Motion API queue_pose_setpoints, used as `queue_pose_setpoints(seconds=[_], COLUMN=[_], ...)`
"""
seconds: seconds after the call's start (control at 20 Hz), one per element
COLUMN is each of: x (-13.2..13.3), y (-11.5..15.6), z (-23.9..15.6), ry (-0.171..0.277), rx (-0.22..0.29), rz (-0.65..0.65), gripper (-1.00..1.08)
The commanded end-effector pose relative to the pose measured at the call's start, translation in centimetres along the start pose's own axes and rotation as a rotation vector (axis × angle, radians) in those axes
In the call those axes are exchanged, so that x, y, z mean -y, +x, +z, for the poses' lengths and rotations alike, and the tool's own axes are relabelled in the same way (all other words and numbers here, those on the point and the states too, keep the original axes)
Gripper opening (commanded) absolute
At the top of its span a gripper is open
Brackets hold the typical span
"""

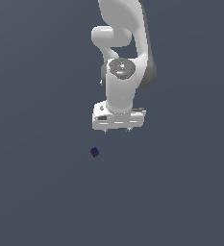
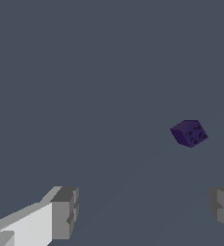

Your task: Pick up the object and move it to a goal position.

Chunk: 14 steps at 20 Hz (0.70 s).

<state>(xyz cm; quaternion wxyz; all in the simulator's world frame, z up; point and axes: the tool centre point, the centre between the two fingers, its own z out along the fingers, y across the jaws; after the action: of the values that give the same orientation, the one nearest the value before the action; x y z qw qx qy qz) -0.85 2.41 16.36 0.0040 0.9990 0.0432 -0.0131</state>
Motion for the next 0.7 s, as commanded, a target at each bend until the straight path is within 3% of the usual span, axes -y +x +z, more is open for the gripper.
queue_pose_setpoints(seconds=[0.0,0.65], x=[-0.1,-2.9], y=[0.0,1.1], z=[0.1,2.3], ry=[0.000,-0.001], rx=[0.000,-0.006], rz=[-0.006,-0.148], gripper=[1.00,1.00])
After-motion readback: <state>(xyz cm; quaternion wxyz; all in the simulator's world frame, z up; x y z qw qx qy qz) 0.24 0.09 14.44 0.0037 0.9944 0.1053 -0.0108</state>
